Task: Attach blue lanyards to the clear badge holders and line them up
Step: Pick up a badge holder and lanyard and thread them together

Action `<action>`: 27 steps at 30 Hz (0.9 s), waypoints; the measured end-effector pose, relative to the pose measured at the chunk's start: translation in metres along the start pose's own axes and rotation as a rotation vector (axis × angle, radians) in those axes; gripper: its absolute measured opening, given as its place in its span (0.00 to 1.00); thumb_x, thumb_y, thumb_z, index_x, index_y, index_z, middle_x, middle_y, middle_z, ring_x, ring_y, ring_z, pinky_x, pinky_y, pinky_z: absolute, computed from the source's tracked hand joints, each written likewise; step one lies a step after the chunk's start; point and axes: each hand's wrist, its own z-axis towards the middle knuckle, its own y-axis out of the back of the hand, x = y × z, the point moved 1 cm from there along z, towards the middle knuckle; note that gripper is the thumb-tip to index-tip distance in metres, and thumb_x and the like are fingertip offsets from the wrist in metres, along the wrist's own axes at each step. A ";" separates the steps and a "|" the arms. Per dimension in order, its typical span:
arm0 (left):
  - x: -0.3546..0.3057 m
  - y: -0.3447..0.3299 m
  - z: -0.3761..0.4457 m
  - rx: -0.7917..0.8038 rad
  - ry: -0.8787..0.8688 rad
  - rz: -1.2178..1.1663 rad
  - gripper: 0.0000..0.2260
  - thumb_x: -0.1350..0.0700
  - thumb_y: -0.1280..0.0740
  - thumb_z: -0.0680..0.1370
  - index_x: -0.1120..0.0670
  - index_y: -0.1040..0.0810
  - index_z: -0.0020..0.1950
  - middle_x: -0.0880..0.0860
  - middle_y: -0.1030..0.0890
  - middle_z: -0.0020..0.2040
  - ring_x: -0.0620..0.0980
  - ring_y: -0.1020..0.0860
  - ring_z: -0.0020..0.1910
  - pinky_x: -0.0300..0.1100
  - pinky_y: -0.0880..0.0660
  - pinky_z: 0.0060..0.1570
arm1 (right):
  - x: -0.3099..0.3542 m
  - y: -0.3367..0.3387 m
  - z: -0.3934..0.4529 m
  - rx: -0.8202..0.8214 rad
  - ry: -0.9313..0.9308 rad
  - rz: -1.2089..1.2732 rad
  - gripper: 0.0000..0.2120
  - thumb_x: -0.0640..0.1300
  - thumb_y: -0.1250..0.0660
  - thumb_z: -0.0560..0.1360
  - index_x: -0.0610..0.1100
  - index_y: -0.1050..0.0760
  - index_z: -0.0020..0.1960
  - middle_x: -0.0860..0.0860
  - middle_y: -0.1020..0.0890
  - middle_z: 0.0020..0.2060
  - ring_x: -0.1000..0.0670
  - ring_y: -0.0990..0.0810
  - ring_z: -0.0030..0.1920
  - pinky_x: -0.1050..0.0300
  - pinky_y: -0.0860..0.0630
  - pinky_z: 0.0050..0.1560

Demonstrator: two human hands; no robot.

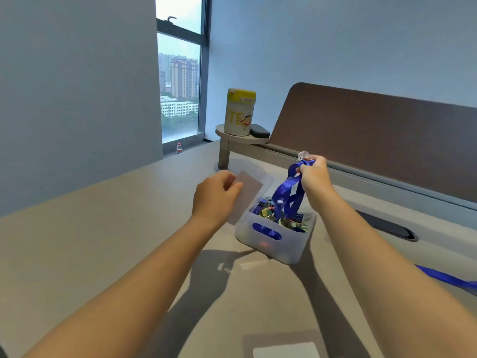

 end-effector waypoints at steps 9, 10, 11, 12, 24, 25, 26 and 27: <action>0.019 -0.012 0.011 -0.017 -0.002 -0.007 0.11 0.55 0.39 0.77 0.60 0.24 0.55 0.59 0.21 0.56 0.49 0.28 0.46 0.40 0.27 0.44 | -0.045 -0.022 0.018 0.364 0.112 -0.909 0.17 0.41 0.42 0.77 0.41 0.32 0.66 0.40 0.27 0.62 0.39 0.30 0.61 0.49 0.29 0.57; 0.018 -0.012 0.010 -0.015 -0.005 -0.001 0.11 0.55 0.39 0.77 0.60 0.24 0.55 0.59 0.21 0.57 0.49 0.28 0.46 0.40 0.27 0.44 | -0.045 -0.019 0.016 0.374 0.111 -0.985 0.18 0.44 0.41 0.77 0.44 0.31 0.67 0.41 0.28 0.65 0.39 0.32 0.64 0.47 0.32 0.62; 0.017 -0.012 0.008 -0.010 -0.009 0.008 0.11 0.55 0.39 0.77 0.60 0.25 0.55 0.59 0.21 0.57 0.49 0.28 0.46 0.41 0.28 0.45 | -0.044 -0.014 0.013 0.375 0.103 -1.011 0.19 0.45 0.40 0.77 0.46 0.31 0.67 0.43 0.29 0.66 0.39 0.34 0.66 0.47 0.34 0.63; 0.015 -0.013 0.006 -0.001 -0.014 0.016 0.11 0.55 0.39 0.77 0.60 0.25 0.55 0.59 0.21 0.57 0.49 0.28 0.46 0.41 0.28 0.45 | -0.043 -0.009 0.009 0.369 0.097 -1.011 0.18 0.45 0.40 0.77 0.47 0.30 0.67 0.43 0.28 0.67 0.40 0.34 0.67 0.46 0.34 0.64; -0.066 -0.032 -0.092 0.163 -0.379 0.099 0.10 0.56 0.39 0.78 0.59 0.23 0.55 0.59 0.19 0.54 0.58 0.22 0.50 0.42 0.26 0.47 | -0.044 0.129 -0.127 0.180 0.103 -0.867 0.15 0.40 0.43 0.78 0.38 0.25 0.61 0.43 0.22 0.61 0.43 0.23 0.58 0.50 0.27 0.59; -0.074 -0.038 -0.105 0.180 -0.430 0.109 0.10 0.57 0.39 0.78 0.60 0.23 0.54 0.60 0.19 0.54 0.58 0.22 0.50 0.42 0.26 0.47 | -0.050 0.144 -0.142 0.160 0.079 -0.871 0.15 0.40 0.43 0.78 0.38 0.26 0.62 0.43 0.22 0.61 0.44 0.24 0.58 0.51 0.28 0.59; -0.082 -0.044 -0.119 0.200 -0.472 0.119 0.10 0.58 0.40 0.78 0.60 0.23 0.55 0.60 0.19 0.54 0.58 0.22 0.50 0.42 0.26 0.46 | -0.056 0.159 -0.157 0.140 0.056 -0.877 0.15 0.40 0.43 0.79 0.38 0.26 0.62 0.43 0.22 0.61 0.44 0.24 0.59 0.52 0.28 0.59; -0.088 -0.050 -0.134 0.221 -0.509 0.131 0.11 0.59 0.41 0.78 0.60 0.24 0.56 0.60 0.19 0.55 0.58 0.22 0.51 0.41 0.28 0.45 | -0.063 0.173 -0.169 0.119 0.026 -0.880 0.15 0.40 0.43 0.78 0.38 0.26 0.62 0.43 0.22 0.61 0.45 0.24 0.59 0.53 0.28 0.59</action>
